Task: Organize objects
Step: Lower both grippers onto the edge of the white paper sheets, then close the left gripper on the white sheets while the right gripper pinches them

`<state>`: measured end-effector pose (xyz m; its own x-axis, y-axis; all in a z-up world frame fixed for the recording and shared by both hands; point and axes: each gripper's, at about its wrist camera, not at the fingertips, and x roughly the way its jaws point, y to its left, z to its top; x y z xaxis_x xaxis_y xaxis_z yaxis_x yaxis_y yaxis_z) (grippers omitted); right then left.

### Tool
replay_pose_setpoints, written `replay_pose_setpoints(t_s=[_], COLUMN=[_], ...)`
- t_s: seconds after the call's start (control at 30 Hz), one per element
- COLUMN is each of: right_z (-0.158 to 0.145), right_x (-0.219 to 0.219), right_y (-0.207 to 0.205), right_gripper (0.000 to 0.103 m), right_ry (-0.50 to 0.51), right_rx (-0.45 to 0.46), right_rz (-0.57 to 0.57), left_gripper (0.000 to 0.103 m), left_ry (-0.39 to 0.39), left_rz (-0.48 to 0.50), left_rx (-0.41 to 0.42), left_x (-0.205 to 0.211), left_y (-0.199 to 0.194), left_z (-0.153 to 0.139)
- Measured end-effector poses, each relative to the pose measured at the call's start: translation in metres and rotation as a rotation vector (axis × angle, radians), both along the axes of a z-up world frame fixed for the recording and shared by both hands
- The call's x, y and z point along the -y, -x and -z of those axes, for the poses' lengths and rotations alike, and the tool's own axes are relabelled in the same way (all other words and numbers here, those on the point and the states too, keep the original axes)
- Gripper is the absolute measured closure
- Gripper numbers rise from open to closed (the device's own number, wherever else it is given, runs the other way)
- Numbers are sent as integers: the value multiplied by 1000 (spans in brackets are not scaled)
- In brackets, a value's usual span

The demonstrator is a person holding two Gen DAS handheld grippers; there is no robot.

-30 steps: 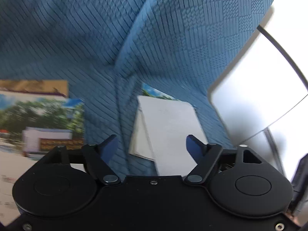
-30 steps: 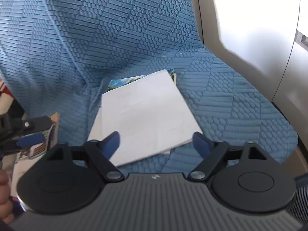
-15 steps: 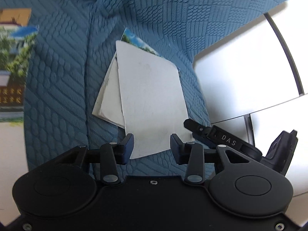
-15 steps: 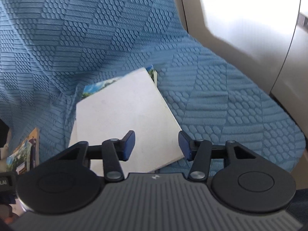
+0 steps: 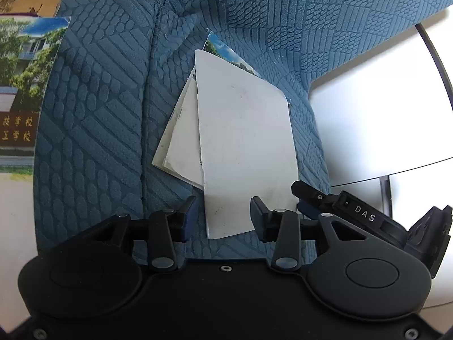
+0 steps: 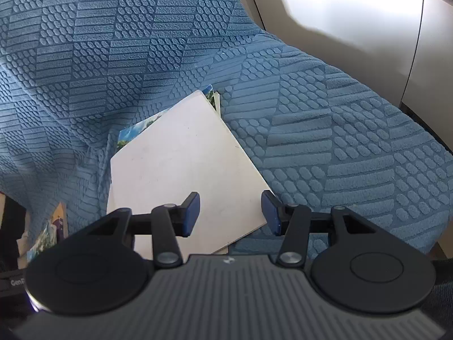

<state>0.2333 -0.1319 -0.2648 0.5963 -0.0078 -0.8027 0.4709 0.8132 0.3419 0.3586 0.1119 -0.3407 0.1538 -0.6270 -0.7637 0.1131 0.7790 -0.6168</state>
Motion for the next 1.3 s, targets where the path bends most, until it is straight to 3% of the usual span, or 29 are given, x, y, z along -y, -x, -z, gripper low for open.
replay_pose_setpoints(t_s=[0.1, 0.27, 0.43, 0.73, 0.8, 0.87, 1.07, 1.2, 1.3], right_z=[0, 0, 0, 5, 5, 6, 9, 8, 11], right_x=[0, -2, -1, 14, 15, 15, 9, 10, 11], right_y=[0, 1, 3, 10, 12, 14, 20, 27, 36], right_gripper=[52, 52, 52, 52, 52, 52, 52, 51, 51], right_ry=[0, 11, 1, -186, -239, -292, -415, -491, -616], right_rx=[1, 7, 17, 68, 85, 104, 134, 165, 187], right_rz=[3, -1, 7, 68, 74, 73, 61, 70, 68], left_gripper=[58, 42, 38, 40, 45, 60, 96, 97, 99], left_ry=[30, 94, 168, 383, 412, 418, 341, 353, 361], left_rz=[12, -6, -46, -103, -105, -109, -144, -150, -142], left_rx=[-47, -101, -150, -179, -202, -244, -288, -250, -225], left_x=[3, 3, -4, -21, -19, -16, -9, -9, -9], left_y=[-4, -10, -12, -15, -13, -11, -4, -5, -5], left_z=[4, 6, 10, -4, -1, 8, 29, 22, 16])
